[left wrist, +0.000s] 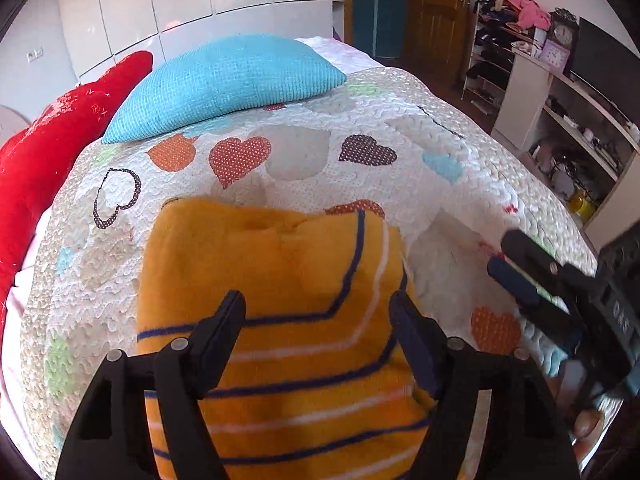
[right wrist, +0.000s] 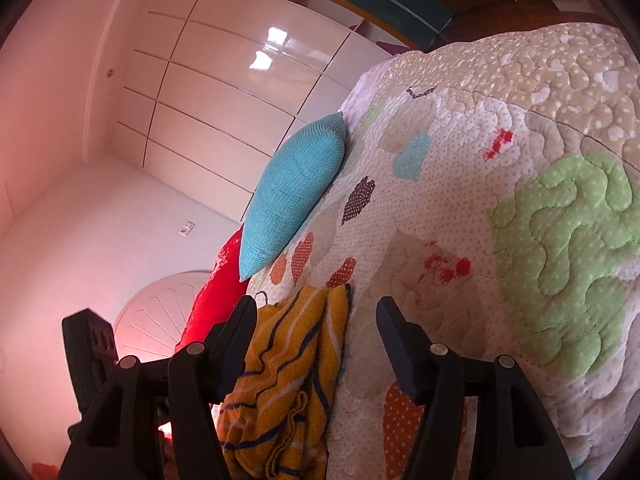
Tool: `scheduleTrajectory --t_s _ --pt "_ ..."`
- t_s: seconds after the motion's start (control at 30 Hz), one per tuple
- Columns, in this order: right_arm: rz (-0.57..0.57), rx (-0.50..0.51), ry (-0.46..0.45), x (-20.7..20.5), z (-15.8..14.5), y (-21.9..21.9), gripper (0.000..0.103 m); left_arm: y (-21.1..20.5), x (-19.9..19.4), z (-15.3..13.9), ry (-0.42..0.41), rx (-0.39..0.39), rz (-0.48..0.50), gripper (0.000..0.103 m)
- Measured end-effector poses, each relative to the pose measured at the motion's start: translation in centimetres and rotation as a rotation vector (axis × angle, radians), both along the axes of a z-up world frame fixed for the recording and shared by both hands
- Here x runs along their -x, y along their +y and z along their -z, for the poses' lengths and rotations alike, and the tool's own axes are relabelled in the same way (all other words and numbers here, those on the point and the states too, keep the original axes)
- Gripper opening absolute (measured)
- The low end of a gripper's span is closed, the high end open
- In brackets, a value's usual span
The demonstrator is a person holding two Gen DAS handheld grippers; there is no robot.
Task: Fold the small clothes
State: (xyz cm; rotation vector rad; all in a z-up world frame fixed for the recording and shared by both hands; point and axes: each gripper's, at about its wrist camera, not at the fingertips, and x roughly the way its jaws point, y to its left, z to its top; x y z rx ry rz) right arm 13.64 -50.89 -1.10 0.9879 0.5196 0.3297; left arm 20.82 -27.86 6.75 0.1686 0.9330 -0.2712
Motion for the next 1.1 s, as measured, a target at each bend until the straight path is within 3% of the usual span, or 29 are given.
scheduleTrajectory --t_s 0.23,0.33,0.43,0.5,0.6,0.7,0.77,0.97,1.03,1.1 --pt "-0.003 -0.038 -0.001 -0.4 0.5 -0.4 0.069 -4.0 -5.1 5.2 0.181 -0.140 0.012 0.074" --pt "-0.012 -0.064 0.010 -0.6 1.0 -0.7 0.069 -3.5 -5.0 4.7 0.163 -0.072 0.001 0.074" --pt "-0.022 -0.046 0.012 -0.7 0.8 -0.4 0.070 -1.5 -3.9 2.6 0.132 0.064 0.000 0.074" --pt "-0.027 -0.026 0.016 -0.9 0.7 -0.1 0.071 -0.3 -2.2 1.0 0.084 0.100 0.003 0.074" --pt "-0.029 -0.007 0.022 -1.1 0.8 0.2 0.072 0.7 0.3 0.4 0.020 0.025 0.017 0.074" --pt "-0.027 0.014 0.026 -1.1 0.8 0.4 0.072 0.6 1.4 2.9 0.044 -0.128 0.045 0.074" --pt "-0.027 0.035 0.030 -1.1 0.8 0.6 0.072 0.4 2.4 3.0 -0.009 -0.180 0.064 0.074" --pt "-0.029 0.053 0.032 -1.2 0.8 0.8 0.073 1.2 6.3 0.4 -0.046 -0.032 0.098 0.074" --pt "-0.032 0.067 0.034 -1.2 0.7 1.0 0.074 0.8 6.9 2.3 0.006 -0.060 0.122 0.074" --pt "-0.041 0.094 0.029 -1.1 0.3 1.4 0.074 0.5 7.8 3.1 -0.041 -0.106 0.139 0.075"
